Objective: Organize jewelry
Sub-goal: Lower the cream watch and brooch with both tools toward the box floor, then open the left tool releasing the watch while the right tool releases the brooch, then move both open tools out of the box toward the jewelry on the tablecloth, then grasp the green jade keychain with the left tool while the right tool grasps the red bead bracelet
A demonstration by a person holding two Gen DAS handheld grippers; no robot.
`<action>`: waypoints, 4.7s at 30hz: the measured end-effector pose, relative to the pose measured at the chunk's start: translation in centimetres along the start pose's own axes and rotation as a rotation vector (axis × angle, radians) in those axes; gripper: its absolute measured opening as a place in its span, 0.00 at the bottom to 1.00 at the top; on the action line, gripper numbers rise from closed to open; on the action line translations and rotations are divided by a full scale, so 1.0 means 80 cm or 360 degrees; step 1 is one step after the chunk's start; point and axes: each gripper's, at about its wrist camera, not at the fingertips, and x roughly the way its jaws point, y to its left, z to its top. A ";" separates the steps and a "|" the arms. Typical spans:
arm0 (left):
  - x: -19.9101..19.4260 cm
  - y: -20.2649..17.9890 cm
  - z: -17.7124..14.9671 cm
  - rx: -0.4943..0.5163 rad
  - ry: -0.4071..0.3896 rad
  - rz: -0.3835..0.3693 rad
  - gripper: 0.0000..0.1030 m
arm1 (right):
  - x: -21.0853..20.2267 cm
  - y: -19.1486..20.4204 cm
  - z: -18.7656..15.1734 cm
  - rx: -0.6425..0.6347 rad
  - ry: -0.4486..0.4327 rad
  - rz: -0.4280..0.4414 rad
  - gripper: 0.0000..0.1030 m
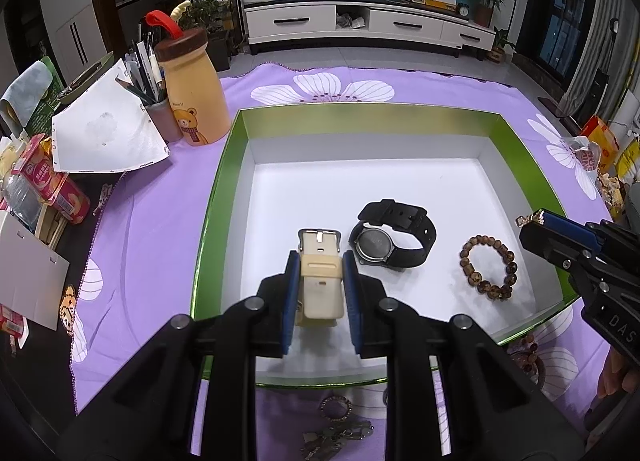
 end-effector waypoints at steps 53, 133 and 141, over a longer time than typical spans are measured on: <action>0.000 -0.007 -0.002 0.0050 0.0004 0.0042 0.21 | 0.009 0.001 -0.004 0.0005 0.0031 -0.0011 0.20; -0.042 0.003 -0.179 0.0003 0.0041 -0.0116 0.16 | -0.036 -0.024 -0.128 0.0310 0.0209 0.0012 0.46; -0.042 0.013 -0.180 -0.0053 0.0056 -0.0173 0.16 | -0.015 -0.021 -0.120 0.0283 0.0228 -0.0023 0.29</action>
